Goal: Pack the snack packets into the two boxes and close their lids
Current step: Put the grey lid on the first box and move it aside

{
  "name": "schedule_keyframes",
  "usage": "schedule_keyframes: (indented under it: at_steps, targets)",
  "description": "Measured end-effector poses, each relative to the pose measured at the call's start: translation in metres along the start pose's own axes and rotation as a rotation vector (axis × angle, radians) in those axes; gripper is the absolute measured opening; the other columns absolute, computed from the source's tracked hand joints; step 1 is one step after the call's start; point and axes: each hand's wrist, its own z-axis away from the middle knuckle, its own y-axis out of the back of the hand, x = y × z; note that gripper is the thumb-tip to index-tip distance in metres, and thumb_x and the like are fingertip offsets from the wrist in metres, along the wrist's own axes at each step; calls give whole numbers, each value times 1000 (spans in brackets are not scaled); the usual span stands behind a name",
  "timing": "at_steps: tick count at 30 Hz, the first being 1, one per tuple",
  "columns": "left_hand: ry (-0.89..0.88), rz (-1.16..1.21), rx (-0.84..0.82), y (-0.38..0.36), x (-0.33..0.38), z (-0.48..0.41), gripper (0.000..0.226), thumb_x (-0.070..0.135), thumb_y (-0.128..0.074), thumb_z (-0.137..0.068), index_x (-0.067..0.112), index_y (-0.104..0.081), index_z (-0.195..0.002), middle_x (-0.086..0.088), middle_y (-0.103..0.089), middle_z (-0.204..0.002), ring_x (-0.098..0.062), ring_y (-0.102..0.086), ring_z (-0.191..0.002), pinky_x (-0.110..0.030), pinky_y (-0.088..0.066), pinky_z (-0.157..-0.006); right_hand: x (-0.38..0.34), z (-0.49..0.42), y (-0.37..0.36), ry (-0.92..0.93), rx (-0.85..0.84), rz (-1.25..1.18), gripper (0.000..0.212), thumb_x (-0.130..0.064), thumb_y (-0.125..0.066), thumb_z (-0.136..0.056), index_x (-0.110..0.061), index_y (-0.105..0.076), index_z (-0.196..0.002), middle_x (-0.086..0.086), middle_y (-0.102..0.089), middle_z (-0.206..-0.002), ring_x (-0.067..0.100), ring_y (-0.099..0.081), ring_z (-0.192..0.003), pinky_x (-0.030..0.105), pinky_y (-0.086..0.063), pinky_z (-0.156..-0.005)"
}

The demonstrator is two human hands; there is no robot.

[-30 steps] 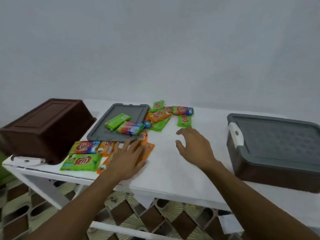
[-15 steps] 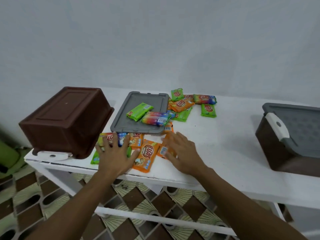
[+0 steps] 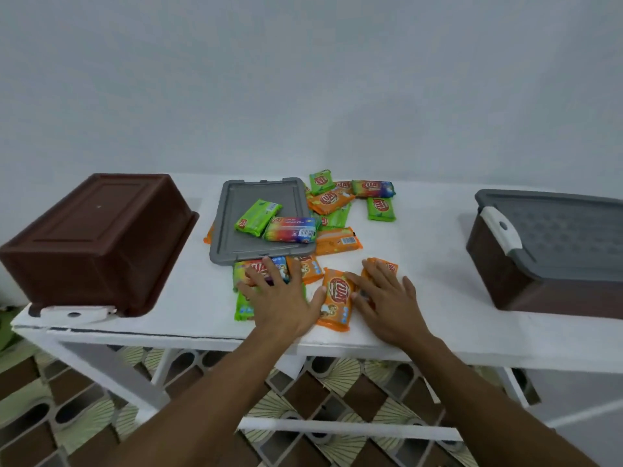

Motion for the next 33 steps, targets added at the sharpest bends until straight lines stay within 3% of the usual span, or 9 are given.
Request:
schedule_keyframes:
  at_steps: [8, 13, 17, 19, 21, 23, 25, 29, 33]
  targets:
    - [-325, -31, -36, 3, 41, 3, 82, 80, -5, -83, 39, 0, -153, -13, 6, -163, -50, 3, -144, -65, -6, -112, 44, 14, 16, -266, 34, -26, 50, -61, -31, -96, -44, -37, -143, -9, -7, -163, 14, 3, -150, 60, -5, -116]
    - [-500, -44, 19, 1, 2, -1, 83, 81, 1, -78, 45, -2, -151, 2, 0, -164, -35, 1, -148, -58, -4, -114, 41, 22, 14, -219, 21, -12, 73, -81, -12, -81, -52, -11, -148, -7, 3, -163, 23, 14, -149, 63, 4, -114]
    - [-419, -78, 77, -3, -14, -1, 85, 82, -1, -80, 39, -4, -153, 4, -1, -164, -32, 1, -149, -59, -1, -116, 42, 22, 13, -180, 20, 24, 93, -90, 13, -63, -56, -11, -146, -5, -1, -163, 26, 13, -148, 59, 3, -116]
    - [-411, -49, 44, -4, -10, -1, 87, 81, -4, -81, 34, -3, -155, 2, 3, -164, -28, 6, -150, -56, 2, -118, 42, 14, 16, -192, 6, 10, 88, -89, 6, -68, -55, -12, -147, -3, -2, -163, 27, 13, -148, 59, 5, -116]
    - [-537, -6, 0, 0, -6, -1, 90, 80, -4, -81, 29, -2, -155, 3, 9, -163, -20, 17, -148, -50, 5, -120, 39, 7, 21, -186, -42, 22, 72, -81, -9, -82, -52, -10, -149, -2, 0, -164, 27, 13, -149, 62, 8, -114]
    - [-657, 55, -28, 9, -7, -1, 86, 77, -6, -83, 30, -2, -155, 5, 12, -163, -15, 23, -146, -43, 12, -119, 34, 6, 24, -127, -46, 70, 71, -77, -7, -84, -50, -10, -149, -1, 0, -164, 25, 8, -150, 65, 7, -111]
    - [-637, 96, 35, 18, -14, -5, 83, 73, -8, -86, 28, -8, -156, 4, 6, -163, -15, 18, -148, -39, 13, -119, 24, 0, 28, -61, -19, 61, 77, -75, -1, -79, -47, -13, -150, 0, -2, -164, 24, 5, -150, 66, 3, -113]
    - [-473, 46, 265, 45, -55, -16, 78, 63, -19, -85, 21, -31, -150, -7, -20, -160, -28, -9, -149, -49, -2, -120, -9, -18, 32, -14, 6, 10, 61, -63, -20, -96, -41, -13, -152, -2, -1, -164, 20, 5, -150, 61, 3, -115]
    - [-419, -116, 392, 89, -120, -34, 65, 53, -40, -82, 15, -53, -133, -11, -46, -146, -31, -34, -140, -49, -16, -115, -48, -35, 34, 78, 42, -27, 62, -56, -32, -98, -39, -11, -153, -4, -5, -163, 18, 2, -150, 56, -2, -116]
